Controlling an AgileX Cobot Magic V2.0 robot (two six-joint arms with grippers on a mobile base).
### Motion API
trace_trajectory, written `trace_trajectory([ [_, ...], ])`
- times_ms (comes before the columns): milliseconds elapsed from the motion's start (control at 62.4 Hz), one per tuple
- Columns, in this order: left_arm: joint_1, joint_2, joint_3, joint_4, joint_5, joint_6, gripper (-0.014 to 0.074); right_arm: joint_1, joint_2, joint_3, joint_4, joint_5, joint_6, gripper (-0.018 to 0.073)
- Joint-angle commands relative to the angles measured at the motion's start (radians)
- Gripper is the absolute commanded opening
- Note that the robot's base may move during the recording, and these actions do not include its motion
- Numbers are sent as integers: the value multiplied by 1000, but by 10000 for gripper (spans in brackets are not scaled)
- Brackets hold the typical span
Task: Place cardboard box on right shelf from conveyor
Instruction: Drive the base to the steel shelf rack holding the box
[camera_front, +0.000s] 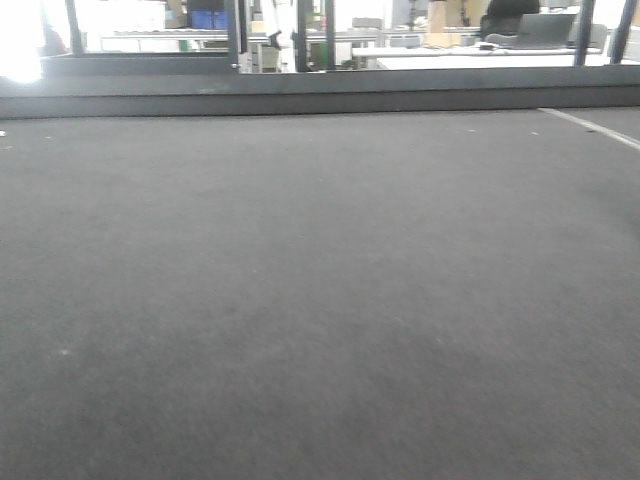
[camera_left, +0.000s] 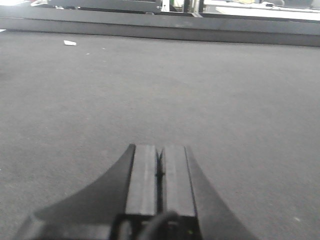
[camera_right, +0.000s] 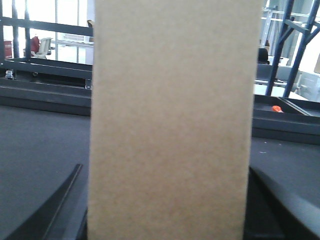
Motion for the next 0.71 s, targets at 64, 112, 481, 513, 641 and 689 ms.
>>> trace_trajectory([
  [64, 0, -5, 6, -6, -85, 0, -116, -6, 14, -26, -1, -97, -1, 57],
  [112, 0, -5, 6, -6, -85, 0, -116, -6, 14, -26, -1, -97, -1, 57],
  [481, 0, -5, 6, -6, -85, 0, -116, -6, 14, -26, -1, -97, -1, 57],
  [513, 0, -5, 6, -6, -85, 0, -116, -6, 14, -26, -1, -97, -1, 57],
  [641, 0, -5, 6, -6, -85, 0, -116, -6, 14, -26, -1, -97, -1, 57],
  [689, 0, -5, 6, -6, -85, 0, -116, -6, 14, -26, -1, -97, -1, 57],
])
